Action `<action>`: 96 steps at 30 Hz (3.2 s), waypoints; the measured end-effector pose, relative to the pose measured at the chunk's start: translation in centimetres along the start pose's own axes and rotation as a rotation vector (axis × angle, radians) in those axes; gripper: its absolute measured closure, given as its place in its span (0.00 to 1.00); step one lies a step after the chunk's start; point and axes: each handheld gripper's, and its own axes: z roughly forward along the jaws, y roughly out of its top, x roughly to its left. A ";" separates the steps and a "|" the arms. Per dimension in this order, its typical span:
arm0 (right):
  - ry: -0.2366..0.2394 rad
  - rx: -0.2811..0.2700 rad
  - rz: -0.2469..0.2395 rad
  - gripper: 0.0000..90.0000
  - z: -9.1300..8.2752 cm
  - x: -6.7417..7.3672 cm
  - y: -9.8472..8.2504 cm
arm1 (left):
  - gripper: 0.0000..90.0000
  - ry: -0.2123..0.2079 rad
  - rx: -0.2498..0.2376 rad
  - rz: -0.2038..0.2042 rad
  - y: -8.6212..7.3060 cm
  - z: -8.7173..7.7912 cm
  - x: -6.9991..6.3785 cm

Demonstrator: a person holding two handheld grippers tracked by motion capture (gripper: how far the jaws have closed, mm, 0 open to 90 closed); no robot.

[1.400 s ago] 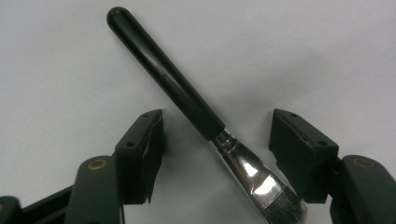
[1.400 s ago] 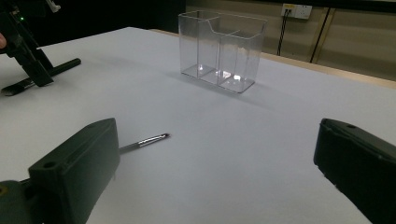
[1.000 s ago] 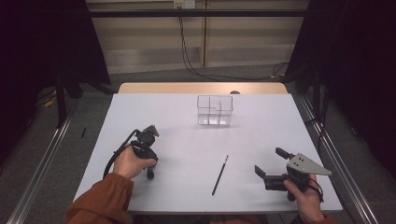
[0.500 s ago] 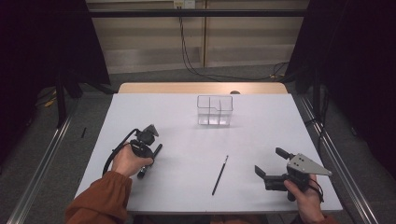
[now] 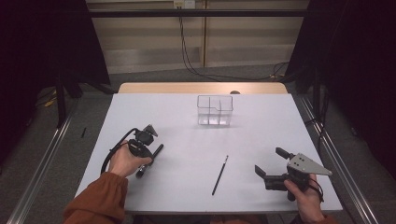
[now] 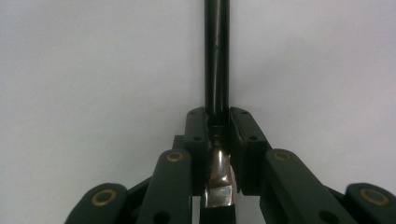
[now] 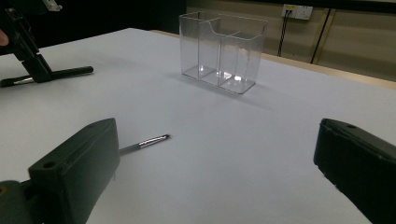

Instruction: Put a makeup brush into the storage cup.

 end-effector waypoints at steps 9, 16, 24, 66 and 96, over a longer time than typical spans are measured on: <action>-0.001 -0.001 0.001 0.00 0.0 0.0 0.0 | 0.87 -0.059 -0.052 0.010 -0.6 -0.4 0.3; -0.004 0.000 0.002 0.00 0.0 0.0 0.0 | 0.87 -0.077 -0.148 0.021 -1.1 -1.7 0.5; -0.001 -0.001 0.001 0.00 0.0 0.0 0.0 | 0.87 -0.140 -0.355 0.073 -2.4 -3.0 0.7; 0.008 -0.011 0.001 0.00 0.0 0.1 0.1 | 0.87 -0.270 -0.801 0.156 -5.3 -3.8 -1.0; 0.067 -0.014 -0.003 0.00 0.6 0.4 0.5 | 0.87 -0.363 -0.711 0.350 -2.2 -3.8 -6.8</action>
